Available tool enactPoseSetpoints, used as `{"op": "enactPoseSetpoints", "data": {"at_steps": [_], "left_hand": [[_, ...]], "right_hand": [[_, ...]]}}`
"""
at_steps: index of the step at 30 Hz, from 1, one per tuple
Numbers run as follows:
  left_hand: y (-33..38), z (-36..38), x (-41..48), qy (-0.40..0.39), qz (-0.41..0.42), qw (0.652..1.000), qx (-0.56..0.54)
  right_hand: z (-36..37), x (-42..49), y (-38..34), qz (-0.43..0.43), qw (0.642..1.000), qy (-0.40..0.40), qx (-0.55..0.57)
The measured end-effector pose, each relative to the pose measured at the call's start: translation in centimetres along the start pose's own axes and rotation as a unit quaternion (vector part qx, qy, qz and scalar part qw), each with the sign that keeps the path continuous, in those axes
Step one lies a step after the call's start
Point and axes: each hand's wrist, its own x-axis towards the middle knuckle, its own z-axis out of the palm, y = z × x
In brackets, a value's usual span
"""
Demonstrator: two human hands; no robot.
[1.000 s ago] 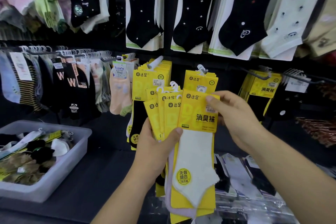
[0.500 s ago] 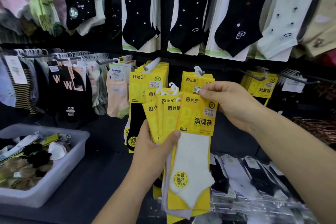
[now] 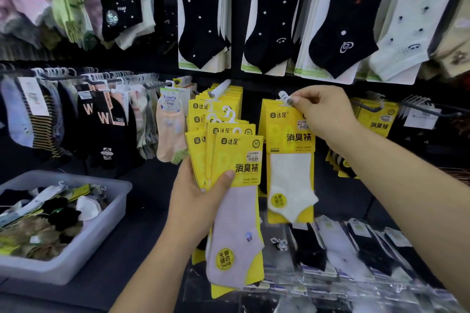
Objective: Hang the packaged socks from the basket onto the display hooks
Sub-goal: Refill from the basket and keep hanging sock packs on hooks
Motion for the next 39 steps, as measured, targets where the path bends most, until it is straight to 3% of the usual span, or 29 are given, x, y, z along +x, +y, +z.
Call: {"op": "enactPoseSetpoints", "data": {"at_steps": [5, 9, 11, 15, 25, 34, 39], "left_hand": [[0.3, 0.5, -0.5, -0.015, -0.023, 0.999, -0.035], [0.2, 1.0, -0.8, -0.033, -0.034, 0.998, -0.048], [0.0, 1.3, -0.9, -0.043, -0.034, 0.997, -0.050], [-0.1, 1.7, -1.0, -0.045, -0.025, 0.997, -0.065], [-0.3, 2.0, -1.0, -0.024, -0.059, 0.995, -0.083], [-0.9, 2.8, -0.9, -0.029, -0.037, 0.999, -0.020], [-1.0, 2.9, -0.9, -0.028, -0.041, 0.999, -0.019]], "right_hand": [[0.4, -0.6, 0.9, -0.048, 0.994, 0.047, -0.081], [0.6, -3.0, 1.0, -0.051, 0.986, 0.141, -0.076], [1.5, -5.3, 0.5, -0.045, 0.994, 0.099, -0.010], [3.2, -8.7, -0.1, 0.047, 0.995, -0.071, 0.042], [0.7, -6.8, 0.3, 0.172, 0.945, -0.169, 0.220], [-0.1, -5.7, 0.2, 0.113, 0.966, -0.160, 0.169], [0.1, -4.7, 0.3, 0.097, 0.982, -0.063, 0.151]]}}
